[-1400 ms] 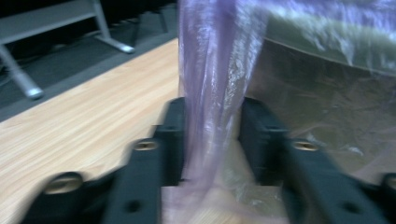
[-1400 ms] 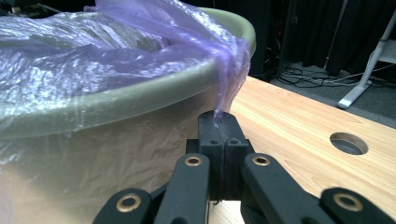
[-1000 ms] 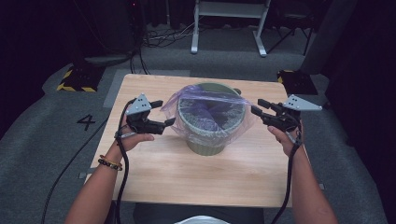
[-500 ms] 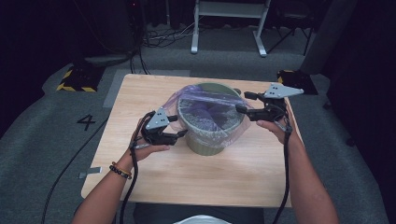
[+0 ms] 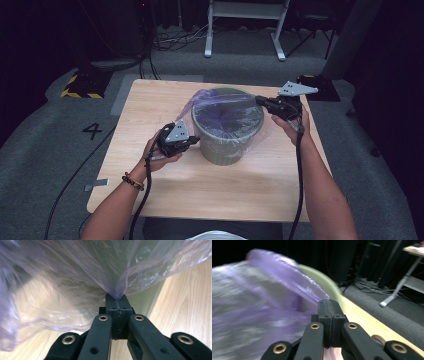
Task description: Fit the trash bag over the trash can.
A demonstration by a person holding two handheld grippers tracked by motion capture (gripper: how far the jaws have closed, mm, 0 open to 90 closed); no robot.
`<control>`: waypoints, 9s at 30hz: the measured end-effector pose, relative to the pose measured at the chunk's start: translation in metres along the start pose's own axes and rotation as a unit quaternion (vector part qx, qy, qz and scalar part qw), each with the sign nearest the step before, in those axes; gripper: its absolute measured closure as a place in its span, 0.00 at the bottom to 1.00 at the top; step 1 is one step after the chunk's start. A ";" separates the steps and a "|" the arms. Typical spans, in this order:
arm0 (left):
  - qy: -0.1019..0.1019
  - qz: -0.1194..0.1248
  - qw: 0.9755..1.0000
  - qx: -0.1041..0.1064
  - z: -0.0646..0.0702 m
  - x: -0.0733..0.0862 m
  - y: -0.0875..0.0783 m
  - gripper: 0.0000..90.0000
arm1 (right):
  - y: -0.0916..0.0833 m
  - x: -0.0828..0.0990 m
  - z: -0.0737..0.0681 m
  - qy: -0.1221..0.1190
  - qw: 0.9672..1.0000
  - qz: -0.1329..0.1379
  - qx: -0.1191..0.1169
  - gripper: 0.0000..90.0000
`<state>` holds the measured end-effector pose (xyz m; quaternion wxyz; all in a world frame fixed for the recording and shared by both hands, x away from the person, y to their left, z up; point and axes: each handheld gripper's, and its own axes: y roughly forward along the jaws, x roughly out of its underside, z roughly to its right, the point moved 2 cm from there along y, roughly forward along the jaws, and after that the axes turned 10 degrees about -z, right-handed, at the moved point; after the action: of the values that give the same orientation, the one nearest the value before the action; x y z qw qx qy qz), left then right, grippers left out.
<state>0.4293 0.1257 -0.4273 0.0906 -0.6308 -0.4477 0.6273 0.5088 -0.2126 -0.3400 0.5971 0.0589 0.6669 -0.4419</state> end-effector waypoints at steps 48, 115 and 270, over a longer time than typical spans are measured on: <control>-0.065 0.072 0.993 -0.069 -0.100 -0.031 -0.022 0.98 | 0.037 0.015 0.030 0.059 0.998 -0.037 0.004 1.00; -0.024 0.005 1.000 0.019 0.015 0.027 0.002 0.29 | -0.024 0.115 -0.063 -0.105 0.993 -0.033 -0.030 0.33; -0.139 -0.104 0.985 0.019 0.007 0.113 0.013 0.16 | -0.018 -0.010 -0.051 -0.004 0.999 -0.012 -0.038 0.19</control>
<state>0.4082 0.1917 -0.5177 0.1041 -0.4859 -0.5072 0.7041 0.4623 -0.1851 -0.3272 0.5958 0.0267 0.6816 -0.4239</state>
